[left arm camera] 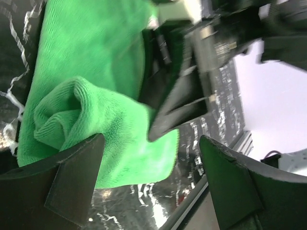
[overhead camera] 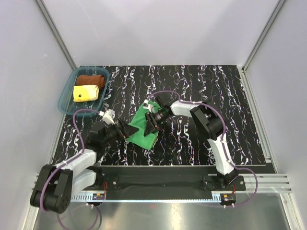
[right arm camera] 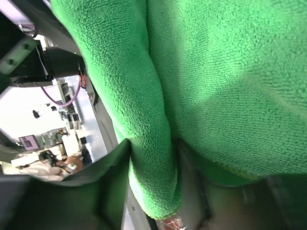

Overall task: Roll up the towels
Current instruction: Roll the towel

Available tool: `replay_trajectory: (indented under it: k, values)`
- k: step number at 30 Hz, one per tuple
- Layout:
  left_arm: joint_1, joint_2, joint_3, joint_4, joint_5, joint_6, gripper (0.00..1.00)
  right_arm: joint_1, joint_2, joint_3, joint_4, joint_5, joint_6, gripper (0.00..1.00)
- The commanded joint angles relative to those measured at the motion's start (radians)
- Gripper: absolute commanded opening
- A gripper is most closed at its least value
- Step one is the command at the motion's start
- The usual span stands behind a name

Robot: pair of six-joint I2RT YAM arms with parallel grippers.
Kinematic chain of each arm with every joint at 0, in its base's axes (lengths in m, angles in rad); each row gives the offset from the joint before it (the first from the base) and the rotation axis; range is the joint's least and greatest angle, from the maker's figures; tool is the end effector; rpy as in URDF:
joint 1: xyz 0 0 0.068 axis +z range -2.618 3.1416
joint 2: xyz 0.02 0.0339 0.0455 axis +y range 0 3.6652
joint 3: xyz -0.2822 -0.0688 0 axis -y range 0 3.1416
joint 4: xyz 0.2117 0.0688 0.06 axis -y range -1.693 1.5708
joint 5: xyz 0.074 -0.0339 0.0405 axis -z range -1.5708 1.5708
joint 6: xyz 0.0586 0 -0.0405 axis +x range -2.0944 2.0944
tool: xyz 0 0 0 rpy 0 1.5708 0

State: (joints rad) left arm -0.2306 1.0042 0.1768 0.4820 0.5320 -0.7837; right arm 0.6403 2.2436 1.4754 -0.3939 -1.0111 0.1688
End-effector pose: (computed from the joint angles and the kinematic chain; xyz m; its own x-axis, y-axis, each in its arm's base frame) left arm 0.1617 -0.0685 0.1942 -0.7005 -0.4604 -0.5452 0.2360 0.5716 -0.7859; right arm 0.3164 0.2977 0.1338 -0.8241 -0.5027 -0.2611 -0.4553 0.3135 0.8333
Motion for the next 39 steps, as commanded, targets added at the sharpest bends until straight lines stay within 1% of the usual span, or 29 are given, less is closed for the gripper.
replay_trajectory:
  k: [1,3,4,5,7,8,10,11,14,15,16,17,18,19,20,21,22,23,24,26,27,28,31,33,35,37,39]
  values:
    - [-0.013,0.114,0.006,0.154,-0.017,0.043,0.85,-0.005,-0.036,0.037,-0.019,0.023,0.005,0.53]
    - [-0.013,0.155,0.013,0.188,-0.010,0.041,0.84,-0.005,-0.061,0.055,-0.069,0.064,-0.009,0.63]
    - [-0.015,0.169,0.013,0.204,-0.007,0.037,0.84,-0.007,-0.070,0.072,-0.088,0.090,-0.020,0.71]
    - [-0.015,0.186,0.013,0.219,-0.006,0.032,0.84,-0.007,-0.093,0.079,-0.118,0.151,-0.022,0.75]
    - [-0.018,0.194,0.021,0.222,-0.007,0.031,0.84,-0.007,-0.117,0.100,-0.154,0.222,-0.031,0.80]
    - [-0.018,0.192,0.026,0.213,-0.010,0.031,0.84,-0.007,-0.146,0.102,-0.184,0.302,-0.032,0.80]
    - [-0.018,0.183,0.041,0.193,-0.013,0.040,0.84,-0.007,-0.214,0.085,-0.203,0.394,-0.043,0.82]
    - [-0.018,0.174,0.046,0.167,-0.020,0.043,0.84,-0.005,-0.242,0.073,-0.210,0.510,-0.045,0.82]
    - [-0.018,0.130,0.079,0.097,-0.039,0.061,0.84,0.008,-0.389,-0.035,-0.169,0.702,-0.063,0.85]
    - [-0.018,0.113,0.088,0.080,-0.047,0.070,0.84,0.054,-0.424,-0.085,-0.158,0.742,-0.092,0.87]
    - [-0.019,0.108,0.098,0.066,-0.053,0.077,0.84,0.090,-0.450,-0.101,-0.151,0.785,-0.109,0.89]
    - [-0.018,0.103,0.118,0.047,-0.066,0.081,0.85,0.134,-0.484,-0.116,-0.146,0.877,-0.121,0.89]
    - [-0.018,0.105,0.128,0.038,-0.075,0.084,0.84,0.172,-0.489,-0.128,-0.145,0.928,-0.124,0.90]
    - [-0.016,0.105,0.138,0.024,-0.096,0.087,0.84,0.221,-0.486,-0.132,-0.151,0.956,-0.124,0.90]
    - [-0.016,0.099,0.157,-0.008,-0.113,0.089,0.84,0.231,-0.490,-0.142,-0.131,0.954,-0.111,0.90]
    - [-0.013,0.087,0.164,-0.025,-0.131,0.087,0.84,0.237,-0.498,-0.195,-0.102,0.956,-0.066,0.90]
    - [-0.012,0.050,0.174,-0.049,-0.150,0.087,0.84,0.254,-0.527,-0.226,-0.038,0.957,-0.051,0.90]
    - [-0.009,0.030,0.187,-0.130,-0.203,0.084,0.84,0.266,-0.538,-0.253,-0.011,0.971,-0.042,0.90]
    - [-0.003,0.002,0.208,-0.172,-0.233,0.081,0.84,0.284,-0.548,-0.285,0.006,0.999,-0.035,0.90]
    - [0.007,-0.080,0.220,-0.273,-0.297,0.074,0.84,0.343,-0.550,-0.287,0.015,1.067,-0.040,0.90]
    - [0.022,-0.113,0.222,-0.298,-0.311,0.052,0.84,0.360,-0.543,-0.273,0.012,1.089,-0.054,0.91]
    - [0.031,-0.192,0.221,-0.369,-0.351,0.016,0.85,0.387,-0.518,-0.262,-0.002,1.123,-0.063,0.91]
    - [0.059,-0.314,0.216,-0.471,-0.418,-0.018,0.86,0.409,-0.464,-0.221,-0.017,1.173,-0.084,0.91]
    - [0.074,-0.390,0.219,-0.516,-0.403,-0.009,0.89,0.432,-0.440,-0.195,-0.020,1.215,-0.103,0.91]
    - [0.082,-0.400,0.251,-0.568,-0.374,0.007,0.88,0.450,-0.414,-0.181,-0.020,1.269,-0.118,0.92]
    - [0.091,-0.388,0.274,-0.626,-0.369,0.026,0.89,0.470,-0.395,-0.170,-0.016,1.281,-0.135,0.92]
    - [0.102,-0.394,0.280,-0.637,-0.363,0.031,0.88,0.475,-0.377,-0.153,-0.017,1.289,-0.143,0.92]
